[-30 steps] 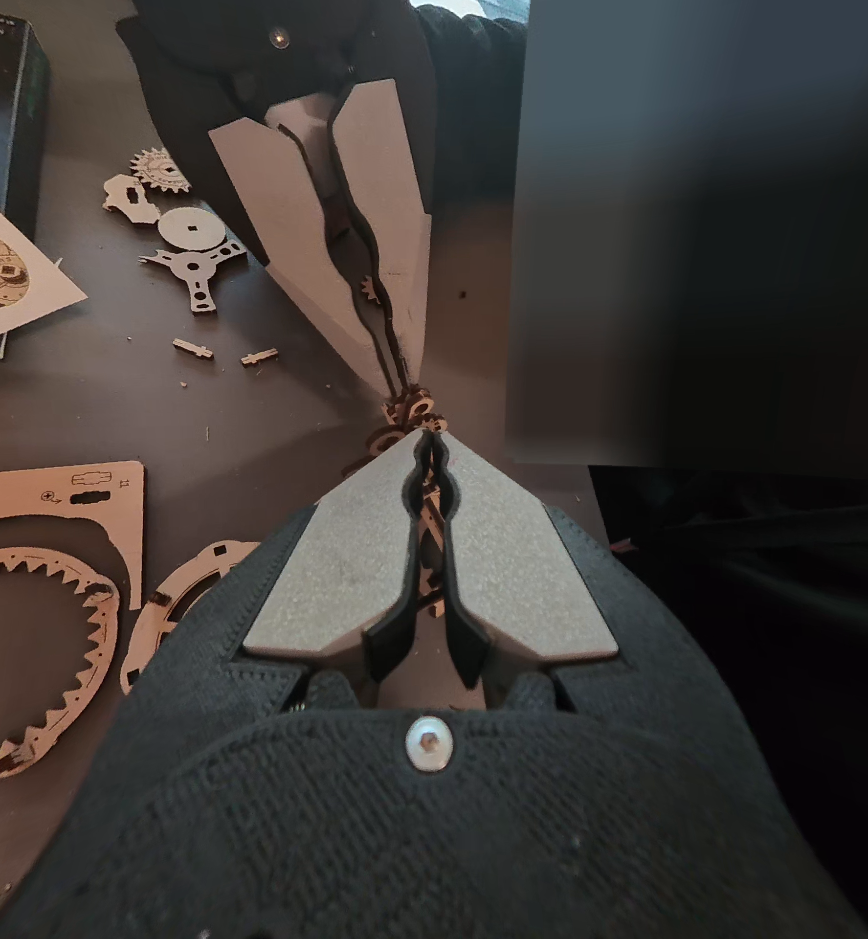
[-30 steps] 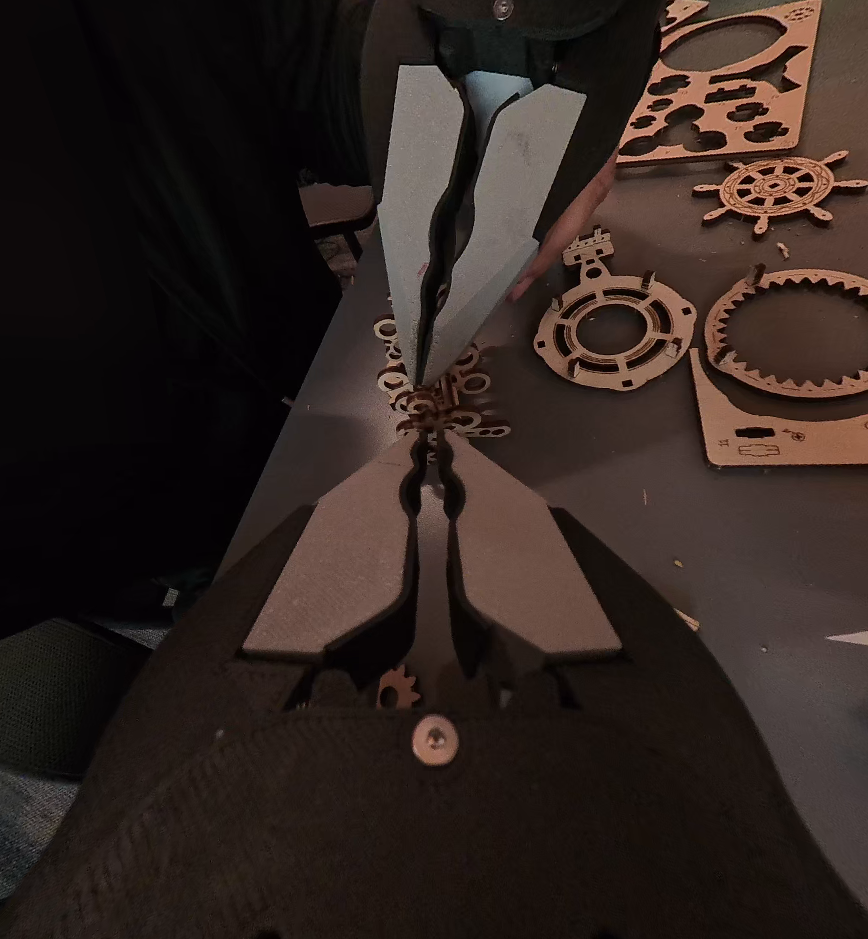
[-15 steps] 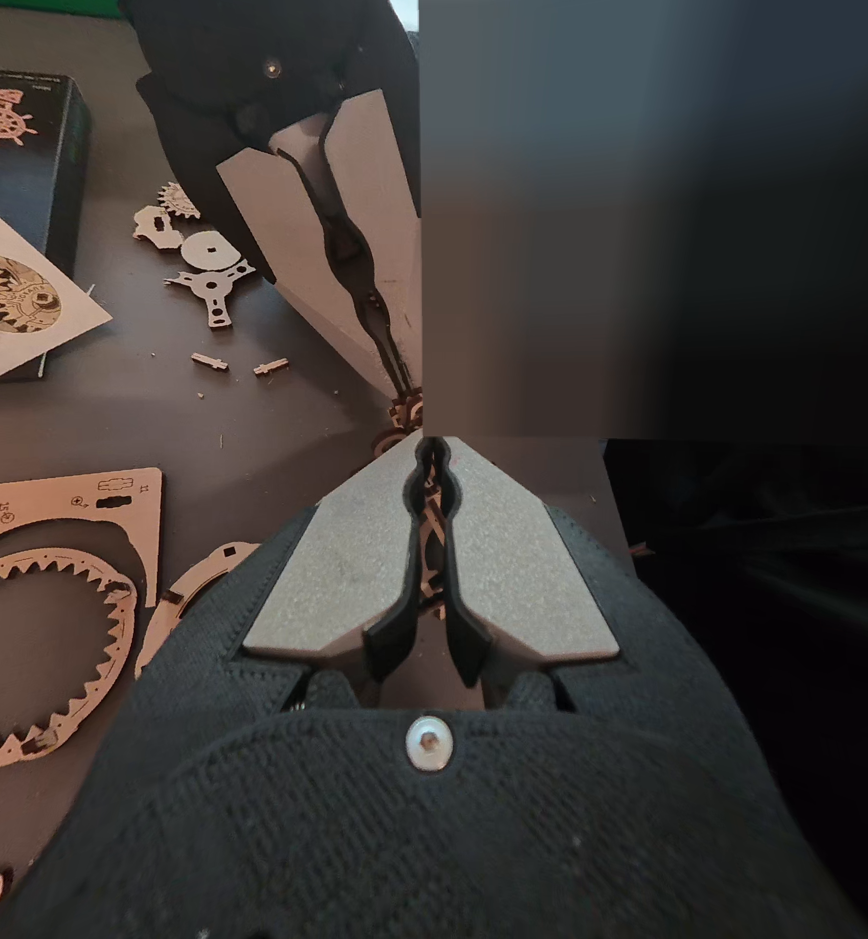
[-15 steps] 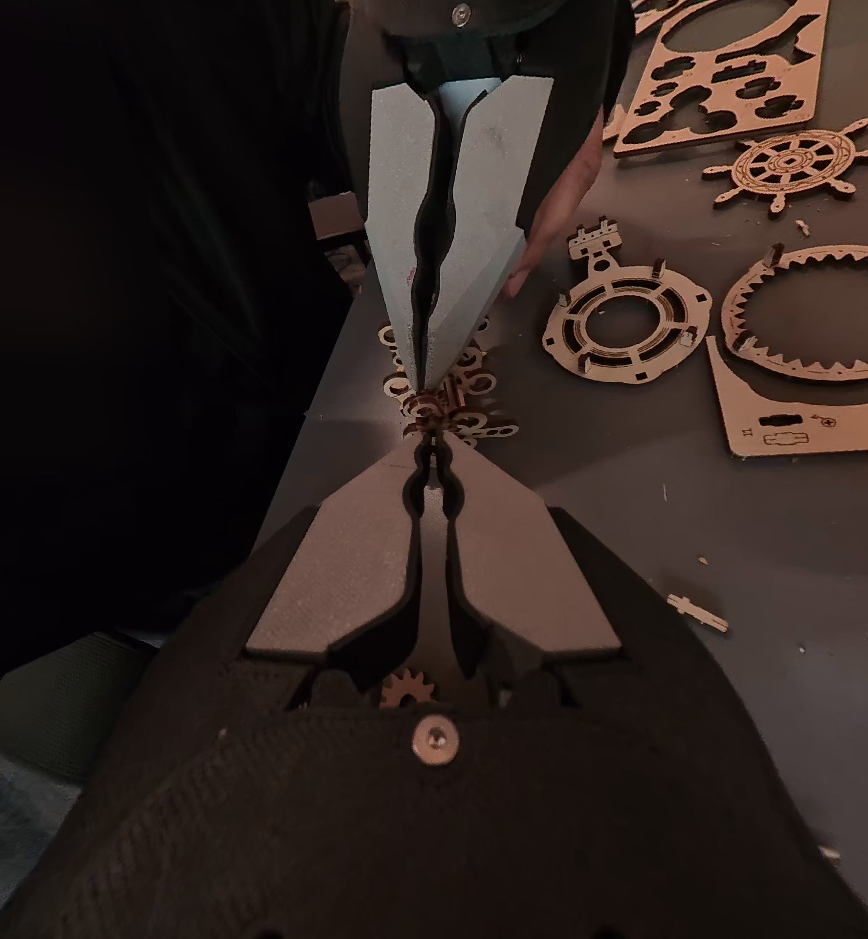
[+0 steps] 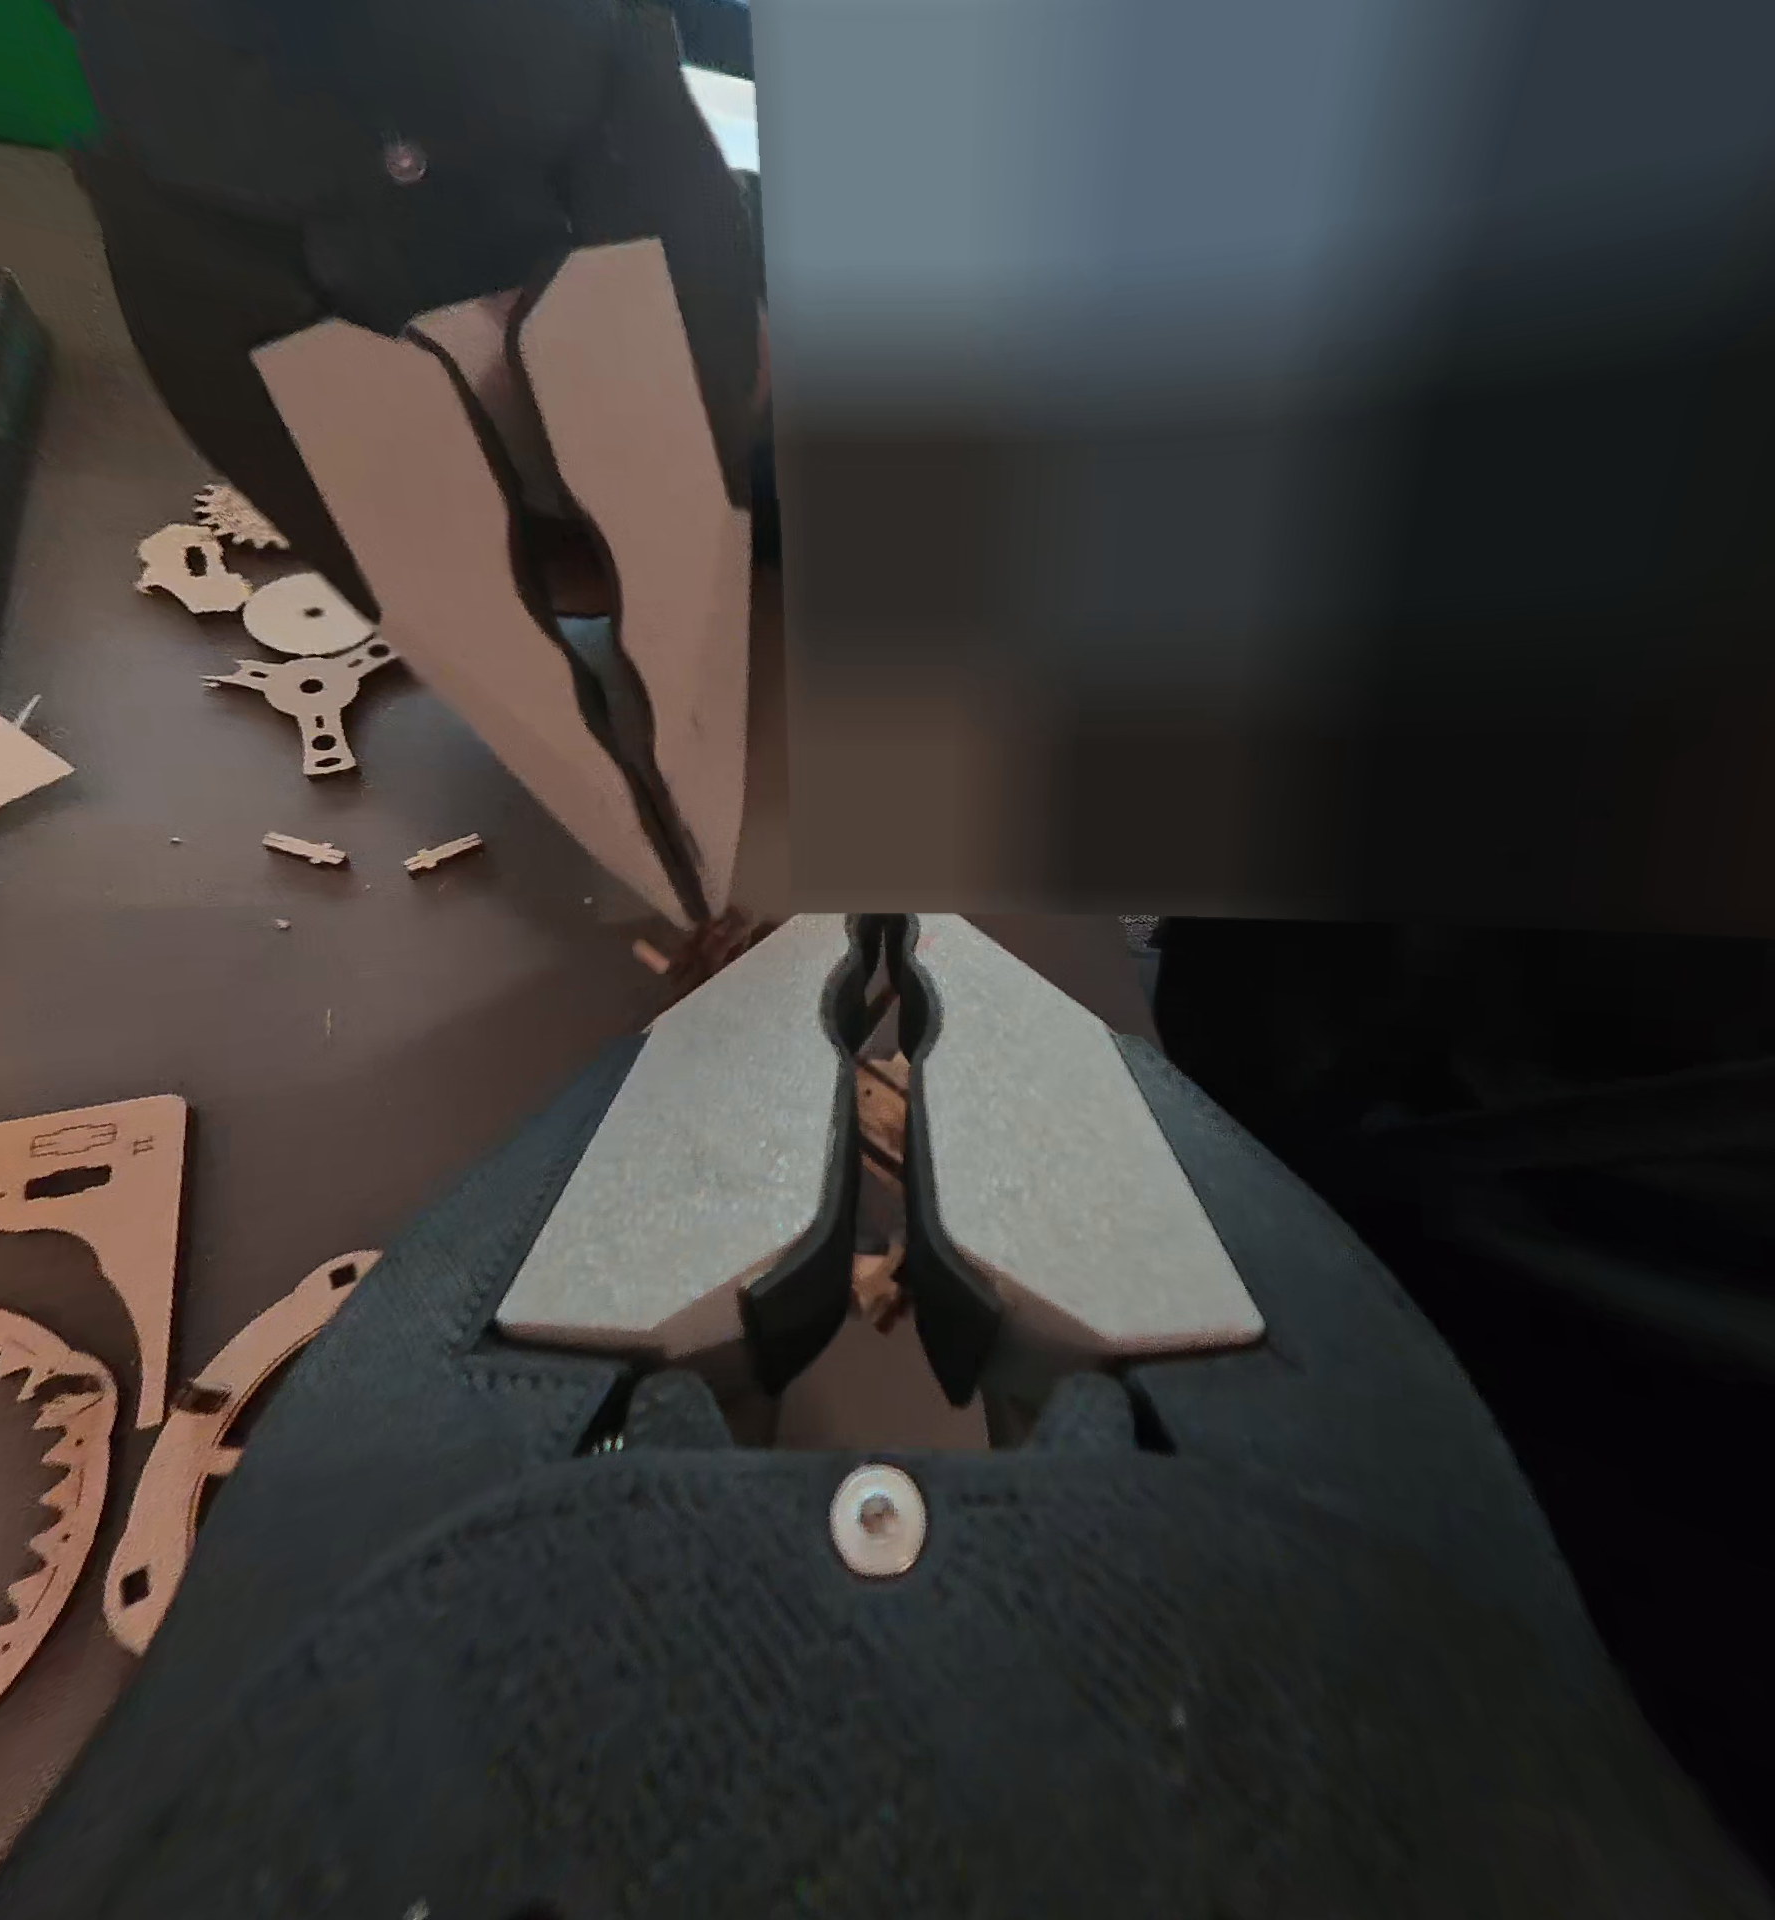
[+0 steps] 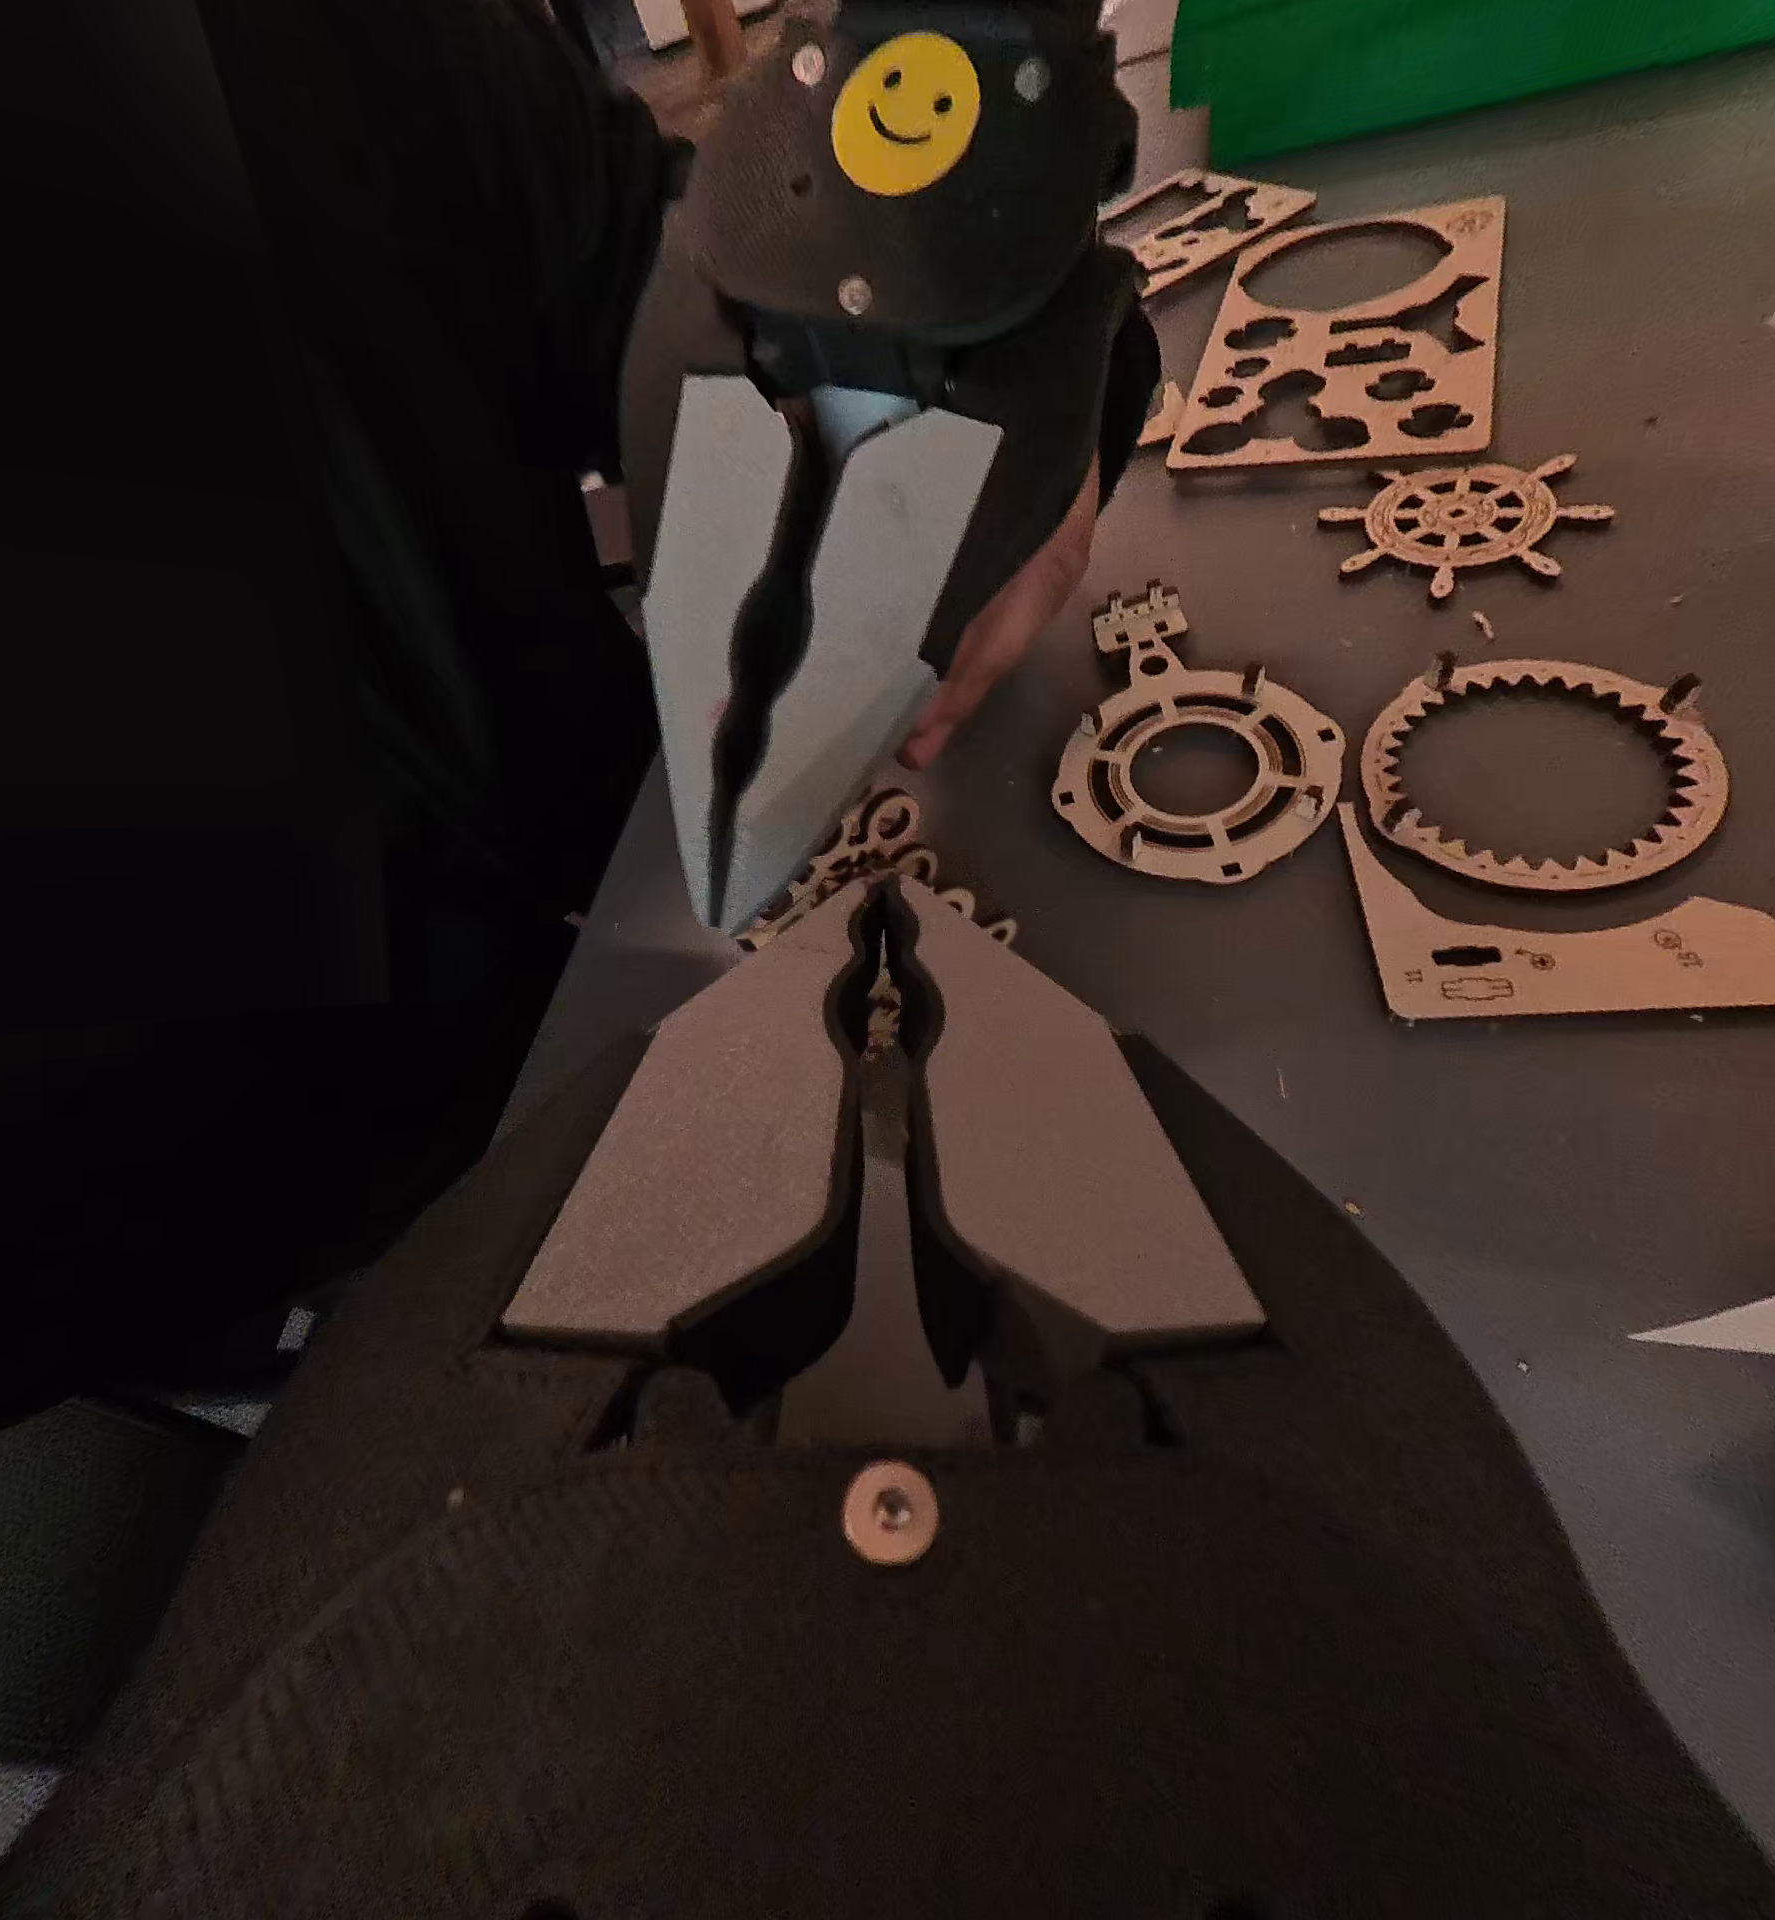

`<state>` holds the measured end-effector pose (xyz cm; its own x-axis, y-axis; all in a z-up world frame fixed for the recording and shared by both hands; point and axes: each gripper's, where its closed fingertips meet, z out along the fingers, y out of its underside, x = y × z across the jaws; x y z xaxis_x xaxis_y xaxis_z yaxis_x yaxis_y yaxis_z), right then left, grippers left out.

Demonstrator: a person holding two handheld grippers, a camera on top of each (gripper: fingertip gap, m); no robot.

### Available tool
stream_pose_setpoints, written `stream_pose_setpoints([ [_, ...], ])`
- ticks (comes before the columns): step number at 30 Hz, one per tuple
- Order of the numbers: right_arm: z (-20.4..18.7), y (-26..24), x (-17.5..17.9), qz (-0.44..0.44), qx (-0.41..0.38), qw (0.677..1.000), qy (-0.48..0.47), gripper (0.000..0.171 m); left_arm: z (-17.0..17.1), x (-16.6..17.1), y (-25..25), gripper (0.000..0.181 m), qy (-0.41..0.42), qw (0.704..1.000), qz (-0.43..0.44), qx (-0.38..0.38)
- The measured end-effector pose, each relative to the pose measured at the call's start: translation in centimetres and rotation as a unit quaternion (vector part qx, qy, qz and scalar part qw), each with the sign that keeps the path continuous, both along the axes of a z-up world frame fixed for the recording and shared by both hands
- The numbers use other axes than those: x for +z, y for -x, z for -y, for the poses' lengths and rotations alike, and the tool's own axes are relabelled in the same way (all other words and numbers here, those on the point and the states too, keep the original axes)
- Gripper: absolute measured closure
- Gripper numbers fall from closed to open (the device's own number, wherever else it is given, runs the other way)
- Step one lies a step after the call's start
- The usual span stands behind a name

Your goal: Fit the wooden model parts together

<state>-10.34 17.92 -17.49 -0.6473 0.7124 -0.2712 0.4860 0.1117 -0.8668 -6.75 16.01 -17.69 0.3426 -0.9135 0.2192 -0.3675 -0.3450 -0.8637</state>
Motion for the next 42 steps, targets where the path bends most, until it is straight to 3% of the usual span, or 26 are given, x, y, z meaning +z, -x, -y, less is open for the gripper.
stream_pose_setpoints([
  [7,-1.6,-0.3,-0.6,0.017,-0.017,0.999,0.025,0.171,0.0,1.4,0.6,0.181,0.029,0.999,0.04,-0.003],
  [18,-0.6,-0.2,-2.0,0.061,0.006,0.998,0.009,0.171,-1.1,-0.7,2.4,0.181,0.022,0.998,-0.042,0.028],
  [42,-0.6,0.2,-1.4,0.018,0.0,1.0,-0.009,0.171,-1.2,-0.9,3.5,0.181,0.028,0.997,-0.057,0.035],
])
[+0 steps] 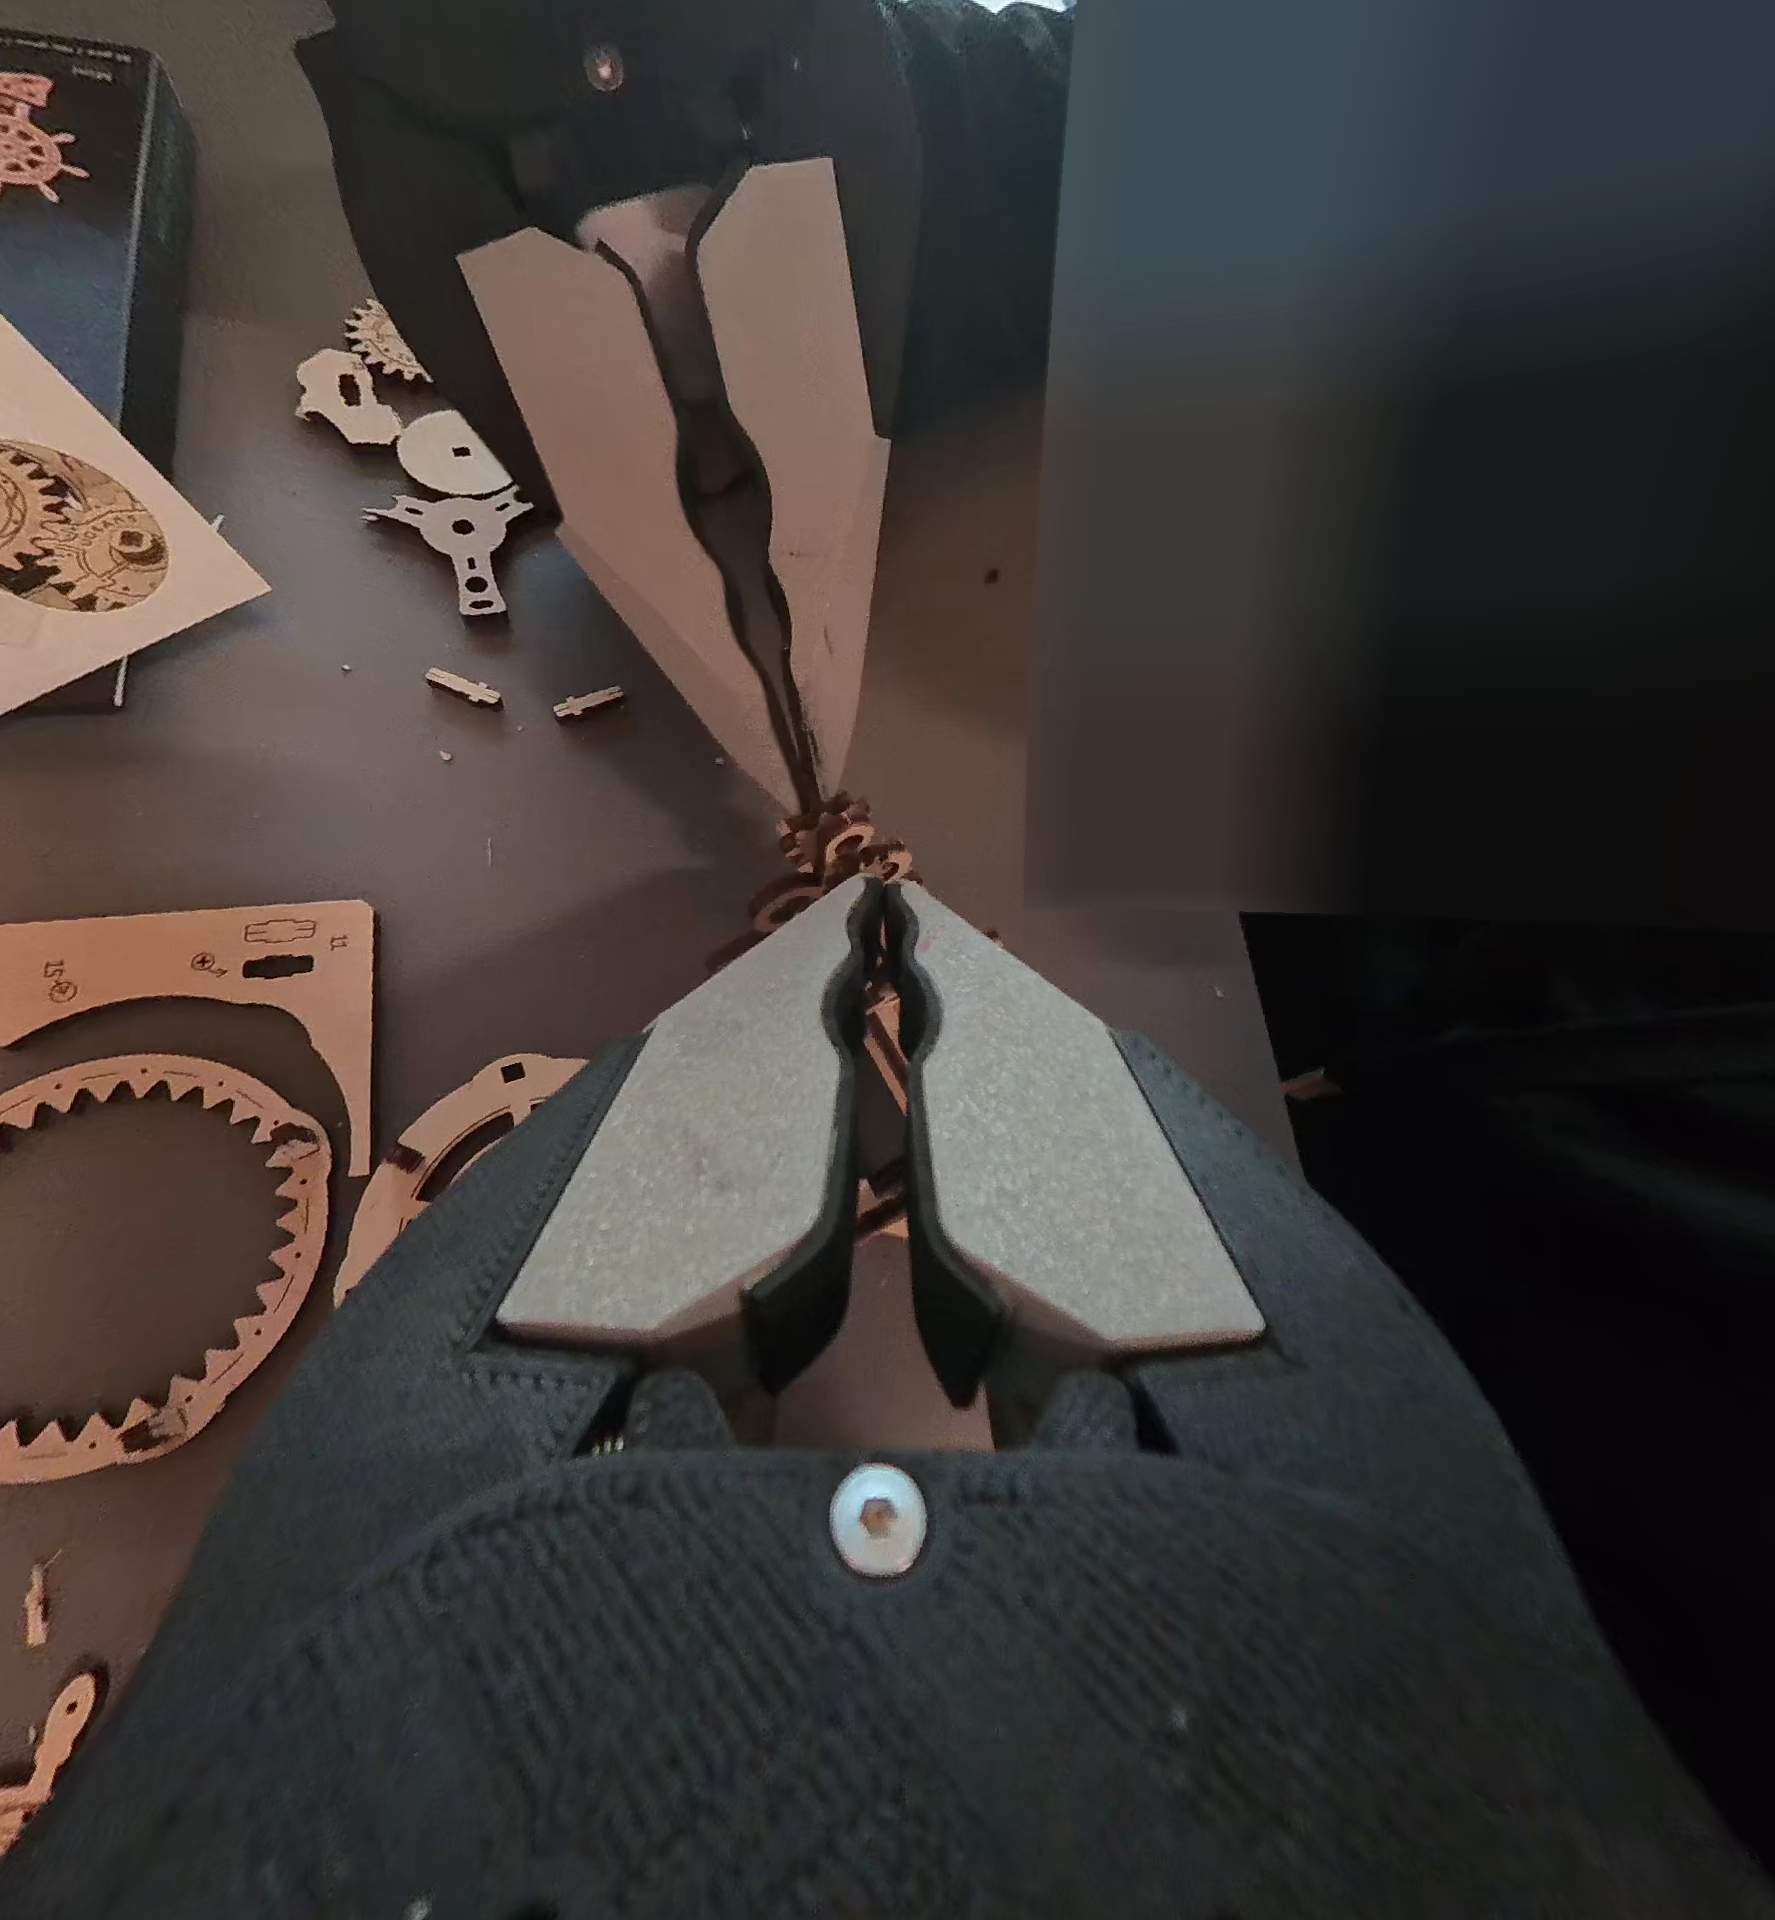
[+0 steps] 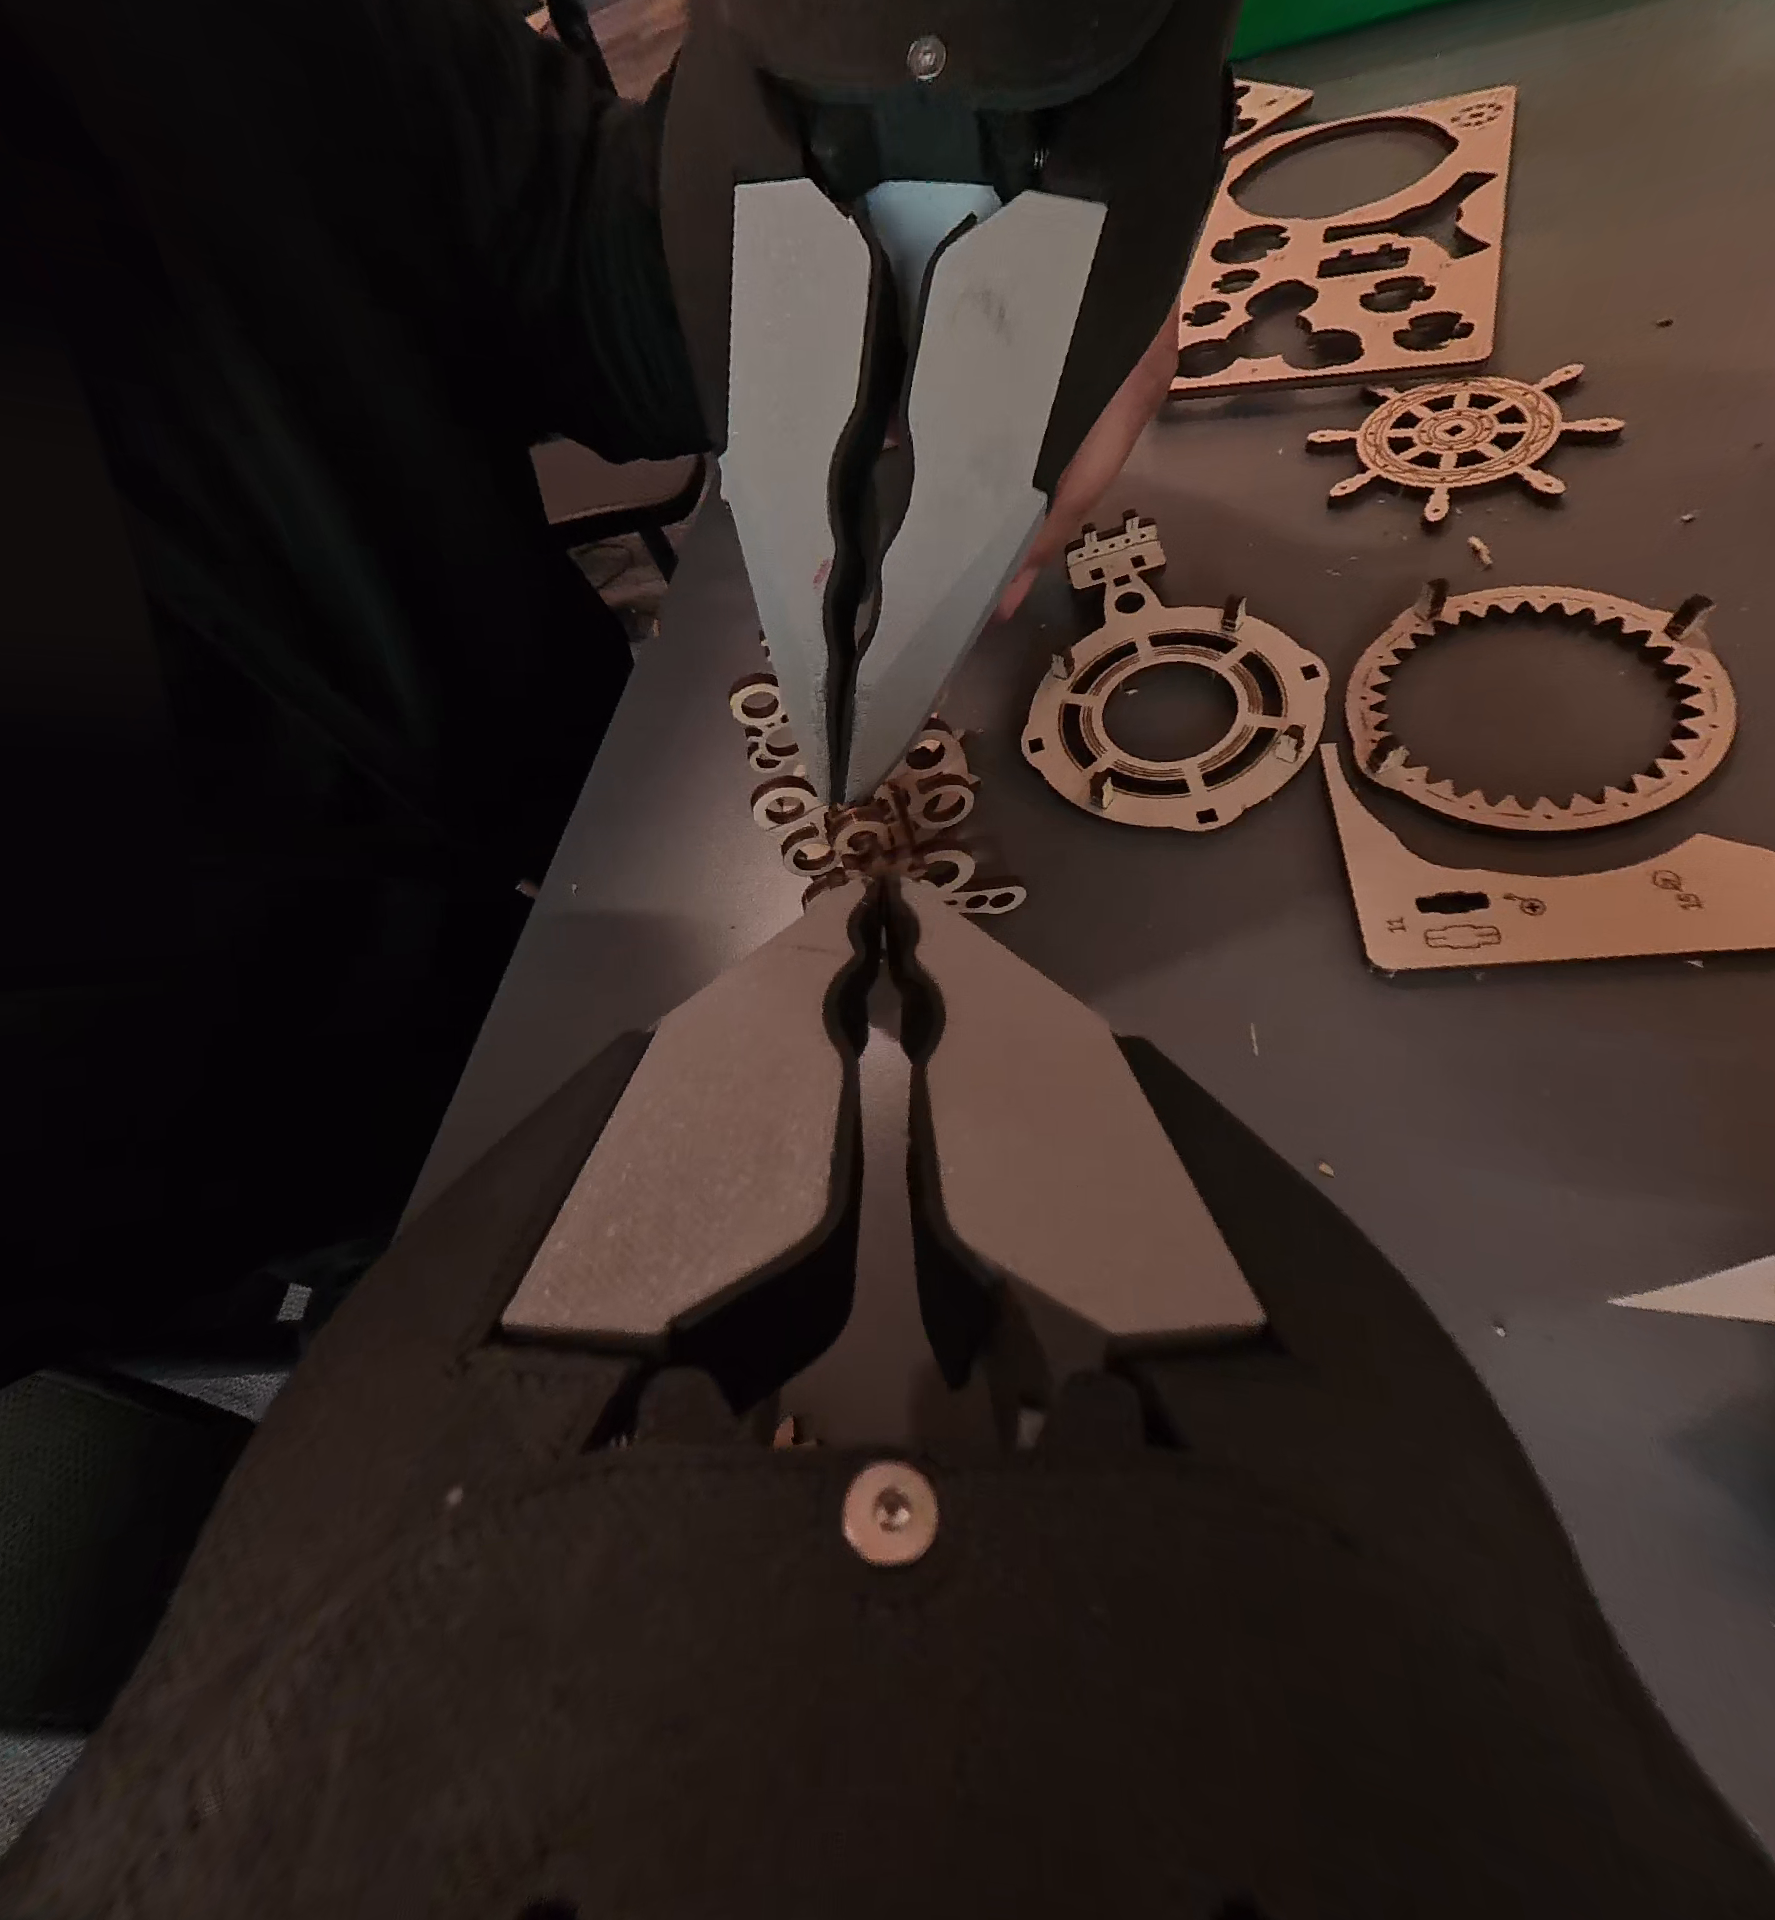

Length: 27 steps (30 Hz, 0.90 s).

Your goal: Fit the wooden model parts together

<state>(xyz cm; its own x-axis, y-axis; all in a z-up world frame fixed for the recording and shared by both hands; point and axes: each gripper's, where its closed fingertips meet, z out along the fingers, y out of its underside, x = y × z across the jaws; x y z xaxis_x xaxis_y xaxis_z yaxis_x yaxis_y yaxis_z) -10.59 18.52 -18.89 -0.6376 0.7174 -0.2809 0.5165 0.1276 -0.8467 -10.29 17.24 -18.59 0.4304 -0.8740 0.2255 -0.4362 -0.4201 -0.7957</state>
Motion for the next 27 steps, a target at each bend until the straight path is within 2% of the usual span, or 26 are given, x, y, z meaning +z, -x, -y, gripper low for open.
stream_pose_setpoints([
  [14,0.6,-0.1,0.0,-0.014,0.008,1.0,-0.019,0.171,0.5,0.0,0.0,0.181,0.031,0.998,0.049,-0.032],
  [27,1.4,-0.6,0.0,-0.022,0.059,0.997,-0.032,0.171,1.3,0.1,-0.6,0.181,0.016,0.995,0.063,-0.081],
])
